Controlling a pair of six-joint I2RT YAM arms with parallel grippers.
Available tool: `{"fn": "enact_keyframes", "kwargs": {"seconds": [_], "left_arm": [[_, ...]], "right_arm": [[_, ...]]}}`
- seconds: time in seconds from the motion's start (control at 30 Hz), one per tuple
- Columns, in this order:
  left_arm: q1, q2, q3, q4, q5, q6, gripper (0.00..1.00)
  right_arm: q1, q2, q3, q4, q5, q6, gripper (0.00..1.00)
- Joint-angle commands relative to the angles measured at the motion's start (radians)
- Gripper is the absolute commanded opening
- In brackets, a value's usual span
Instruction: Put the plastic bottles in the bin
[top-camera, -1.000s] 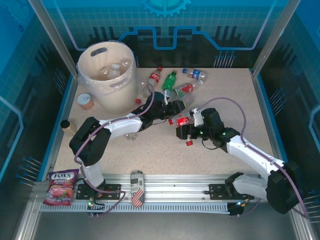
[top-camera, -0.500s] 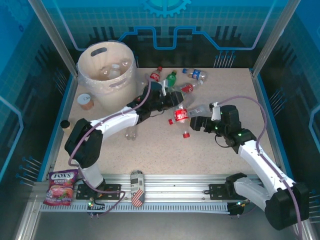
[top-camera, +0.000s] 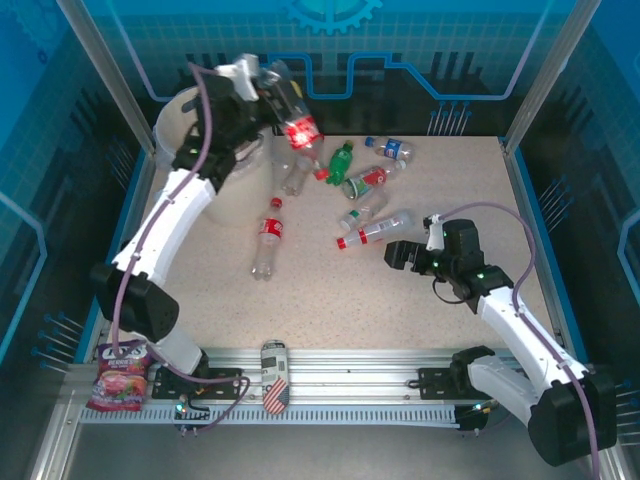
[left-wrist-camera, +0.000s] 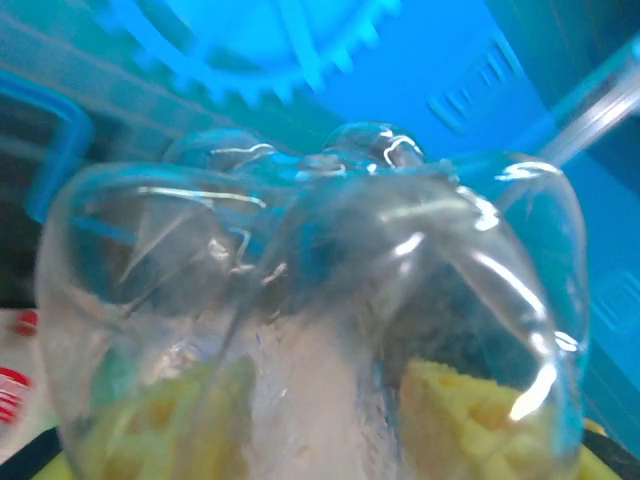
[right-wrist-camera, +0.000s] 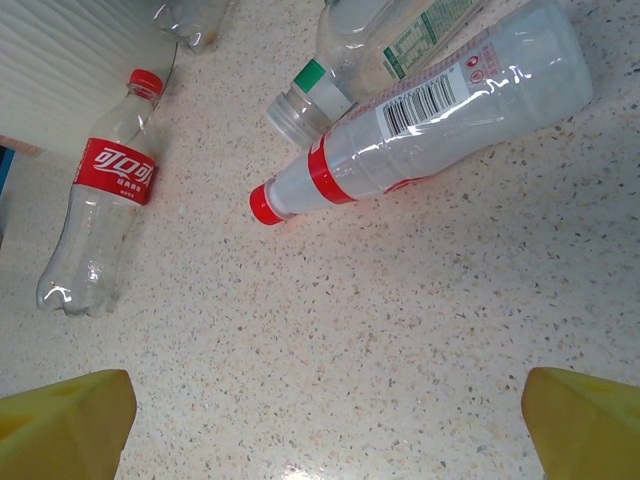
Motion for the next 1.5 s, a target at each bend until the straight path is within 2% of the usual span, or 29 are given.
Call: {"fn": "enact_keyframes", "kwargs": {"seconds": [0.0, 0.17, 0.27, 0.4, 0.53, 0.87, 1.07, 1.27, 1.47], "left_arm": [[0.110, -0.062, 0.034, -0.042, -0.090, 0.061, 0.00], [0.265, -0.083, 0.002, 0.053, -0.213, 0.118, 0.00], [0.331, -0.083, -0.019, 0.087, -0.237, 0.104, 0.00], [0.367, -0.085, -0.053, 0.104, -0.266, 0.124, 0.00], [0.369, -0.029, -0.023, 0.029, -0.289, 0.235, 0.00], [0.358, 0.149, 0.108, -0.182, -0.210, 0.462, 0.00], [0.316, 0.225, 0.135, -0.261, -0.181, 0.586, 0.00], [0.274, 0.296, 0.159, -0.311, -0.186, 0.631, 0.00], [0.265, 0.352, 0.145, -0.320, -0.188, 0.618, 0.00]], "right_arm": [[-0.015, -0.019, -0.010, -0.025, 0.007, 0.005, 1.00], [-0.018, -0.018, -0.013, -0.013, -0.020, 0.014, 1.00], [-0.017, -0.015, -0.013, -0.007, -0.029, 0.019, 1.00], [-0.018, -0.018, -0.018, -0.014, -0.019, 0.017, 1.00], [-0.018, -0.018, -0.015, -0.023, -0.018, 0.009, 1.00], [-0.022, 0.012, 0.027, -0.030, -0.019, -0.017, 1.00], [-0.020, 0.021, 0.023, -0.025, -0.018, -0.014, 1.00], [-0.021, 0.021, 0.027, -0.033, -0.015, -0.020, 1.00], [-0.021, 0.003, 0.034, -0.043, -0.012, -0.023, 1.00]]}}
